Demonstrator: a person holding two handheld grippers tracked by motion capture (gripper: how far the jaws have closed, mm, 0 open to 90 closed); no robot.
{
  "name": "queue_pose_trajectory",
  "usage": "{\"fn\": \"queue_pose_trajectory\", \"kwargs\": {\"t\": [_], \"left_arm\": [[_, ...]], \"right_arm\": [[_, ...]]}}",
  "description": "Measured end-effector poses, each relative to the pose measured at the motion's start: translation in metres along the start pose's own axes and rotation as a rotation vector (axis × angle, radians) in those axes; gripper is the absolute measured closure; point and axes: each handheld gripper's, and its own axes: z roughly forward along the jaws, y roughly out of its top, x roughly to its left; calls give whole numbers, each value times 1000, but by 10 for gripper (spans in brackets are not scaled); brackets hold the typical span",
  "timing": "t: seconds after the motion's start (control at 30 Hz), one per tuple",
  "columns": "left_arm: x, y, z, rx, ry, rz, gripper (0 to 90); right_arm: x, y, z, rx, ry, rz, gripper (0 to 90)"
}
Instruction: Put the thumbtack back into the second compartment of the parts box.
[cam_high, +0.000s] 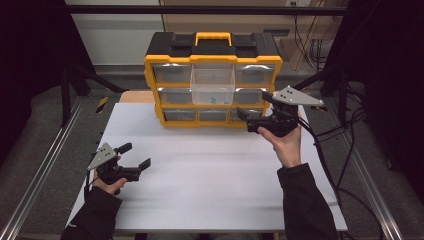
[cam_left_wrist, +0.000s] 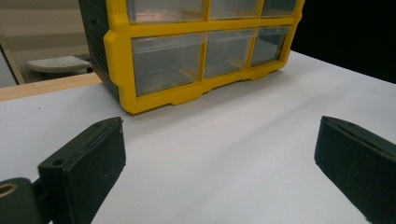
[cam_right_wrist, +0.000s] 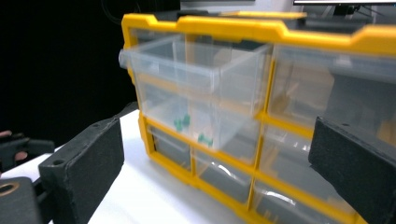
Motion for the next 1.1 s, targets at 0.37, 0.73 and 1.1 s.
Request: {"fn": "queue_pose_trajectory", "kwargs": {"t": [0.37,0.73,1.1], "left_arm": [[0,-1,1,7,-1,2,17],[-1,-2,2,7,-4,-2,19],[-4,-3,6,9,-10,8,24]], "right_arm": [[-12,-61,-21,27,10,58,28],[-29,-121,-39,68,6,90,15],[-41,-160,-50,115,14,90,4]]}}
